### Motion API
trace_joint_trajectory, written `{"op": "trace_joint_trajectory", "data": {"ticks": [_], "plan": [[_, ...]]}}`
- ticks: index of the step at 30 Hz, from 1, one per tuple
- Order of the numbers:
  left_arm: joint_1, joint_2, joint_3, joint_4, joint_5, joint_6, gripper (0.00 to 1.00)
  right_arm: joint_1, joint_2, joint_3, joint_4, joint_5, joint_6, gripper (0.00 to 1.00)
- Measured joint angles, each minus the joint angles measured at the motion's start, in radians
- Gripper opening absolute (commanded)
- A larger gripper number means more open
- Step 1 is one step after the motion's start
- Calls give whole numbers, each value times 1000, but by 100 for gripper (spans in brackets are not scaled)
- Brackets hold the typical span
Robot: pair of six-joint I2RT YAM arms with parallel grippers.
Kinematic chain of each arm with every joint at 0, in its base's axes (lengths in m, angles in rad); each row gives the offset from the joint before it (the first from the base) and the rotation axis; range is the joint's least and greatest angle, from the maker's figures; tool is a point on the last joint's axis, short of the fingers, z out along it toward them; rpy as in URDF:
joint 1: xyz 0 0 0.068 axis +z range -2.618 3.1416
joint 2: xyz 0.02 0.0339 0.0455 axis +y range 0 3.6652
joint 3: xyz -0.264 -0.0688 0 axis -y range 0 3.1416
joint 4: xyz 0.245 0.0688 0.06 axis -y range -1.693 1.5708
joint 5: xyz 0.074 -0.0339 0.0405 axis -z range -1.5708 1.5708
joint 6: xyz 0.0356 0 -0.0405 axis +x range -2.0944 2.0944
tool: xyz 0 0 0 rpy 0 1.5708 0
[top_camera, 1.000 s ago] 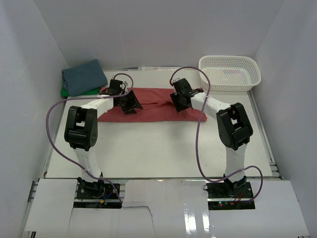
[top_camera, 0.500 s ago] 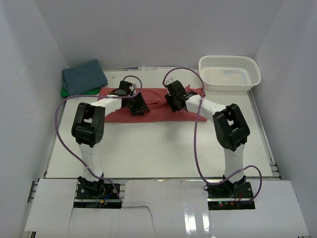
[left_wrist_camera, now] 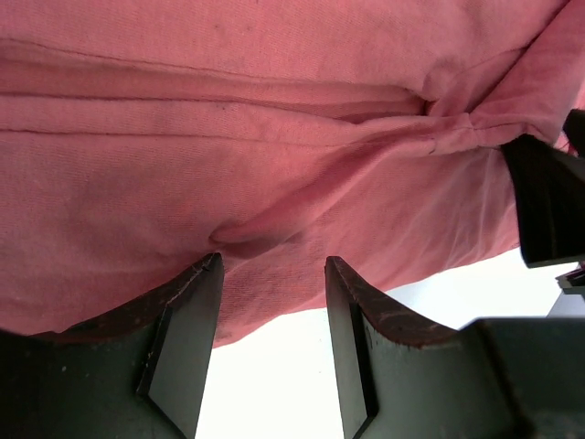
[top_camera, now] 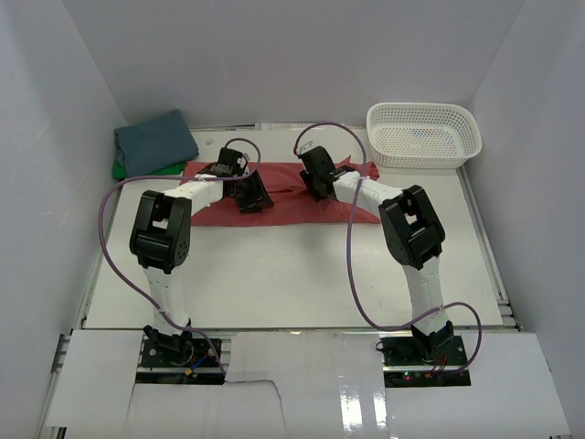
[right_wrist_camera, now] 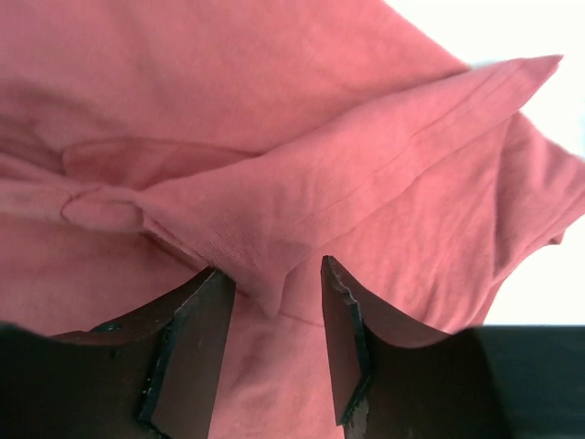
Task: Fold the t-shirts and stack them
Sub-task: Fold the other side of the tshirt into a rectangle
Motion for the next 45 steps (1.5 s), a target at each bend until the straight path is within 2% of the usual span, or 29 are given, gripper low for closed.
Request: {"op": "trace_joint_trajectory", "data": {"ticks": [14,15,18,19,29,32,33,37,39,41,45], "plan": [[0,-6,-11,-9,-6,2,59,0,34,60,47,81,-29,47],[0,-7,-12,-8,-6,3,59,0,42,72,47,81,-30,45],[0,-15,-19,-10,-8,8,59,0,70,110,51,77,-37,17],[0,-19,-22,-10,-9,9,59,0,79,122,51,75,-39,14],[0,-31,-39,-14,-15,16,59,0,125,219,80,-27,-16,13],[0,-31,-45,-16,-15,17,59,0,126,219,127,-69,-10,27],[0,-31,-45,-17,-15,18,59,0,126,219,146,-83,-6,41],[0,-32,-45,-18,-15,20,59,2,149,241,214,-111,-5,60],[0,-33,-45,-18,-15,23,59,5,155,230,263,-106,-24,78],[0,-35,-48,-18,-15,24,59,10,153,197,334,-94,-44,81],[0,-42,-59,-20,-15,26,59,14,148,134,388,-82,-56,77]]}}
